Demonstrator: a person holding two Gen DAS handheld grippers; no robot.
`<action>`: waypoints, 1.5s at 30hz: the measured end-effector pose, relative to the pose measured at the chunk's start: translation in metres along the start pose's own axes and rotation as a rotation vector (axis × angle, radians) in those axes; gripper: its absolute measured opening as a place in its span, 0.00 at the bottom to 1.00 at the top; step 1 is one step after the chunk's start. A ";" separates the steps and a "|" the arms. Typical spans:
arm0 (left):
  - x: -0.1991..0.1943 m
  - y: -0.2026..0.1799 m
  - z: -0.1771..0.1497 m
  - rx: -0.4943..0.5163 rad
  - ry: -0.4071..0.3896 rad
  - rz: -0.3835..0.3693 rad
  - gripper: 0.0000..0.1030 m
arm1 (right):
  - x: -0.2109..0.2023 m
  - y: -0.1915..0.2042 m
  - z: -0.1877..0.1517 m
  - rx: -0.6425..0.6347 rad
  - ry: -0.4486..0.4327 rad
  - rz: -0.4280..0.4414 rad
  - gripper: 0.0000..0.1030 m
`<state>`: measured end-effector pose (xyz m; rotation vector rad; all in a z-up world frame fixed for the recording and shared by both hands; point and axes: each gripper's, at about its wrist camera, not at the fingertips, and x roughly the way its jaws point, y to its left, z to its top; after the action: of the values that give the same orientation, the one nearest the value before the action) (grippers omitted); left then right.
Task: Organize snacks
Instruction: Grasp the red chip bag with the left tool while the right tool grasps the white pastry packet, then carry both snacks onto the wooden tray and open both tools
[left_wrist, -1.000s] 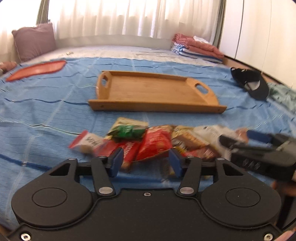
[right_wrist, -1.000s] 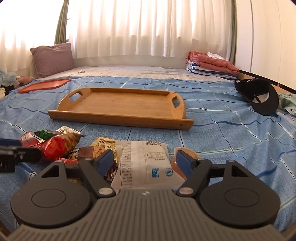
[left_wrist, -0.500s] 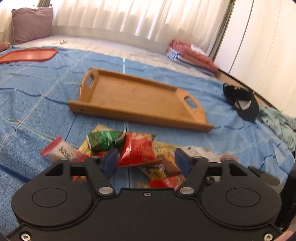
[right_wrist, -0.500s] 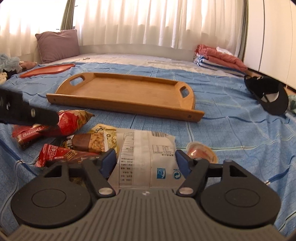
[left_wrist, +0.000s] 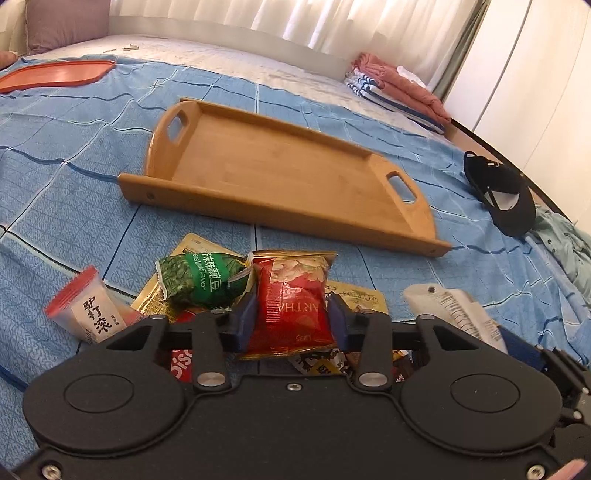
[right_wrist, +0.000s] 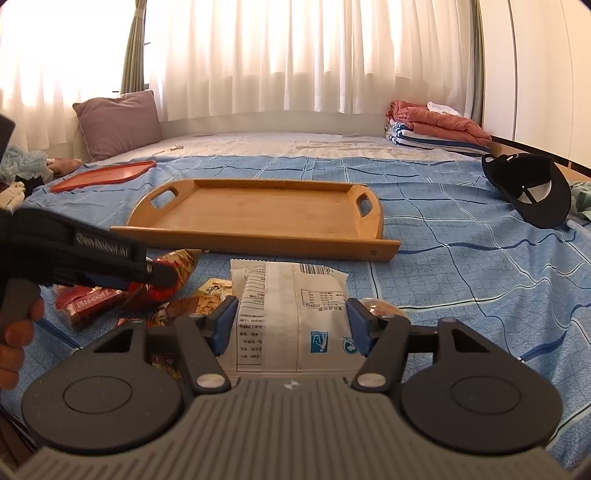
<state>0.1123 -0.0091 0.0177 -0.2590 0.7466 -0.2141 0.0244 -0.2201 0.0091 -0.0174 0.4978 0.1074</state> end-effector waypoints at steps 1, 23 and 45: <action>-0.002 -0.003 0.000 0.013 -0.008 0.008 0.35 | -0.001 -0.001 0.001 0.003 -0.002 0.001 0.63; 0.014 -0.030 0.125 -0.021 -0.115 -0.007 0.35 | 0.072 -0.069 0.113 0.291 -0.019 0.157 0.63; 0.134 -0.020 0.118 0.080 -0.011 0.150 0.35 | 0.198 -0.025 0.098 0.008 0.161 0.063 0.63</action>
<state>0.2882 -0.0471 0.0215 -0.1273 0.7412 -0.0997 0.2464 -0.2210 0.0001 -0.0029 0.6600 0.1663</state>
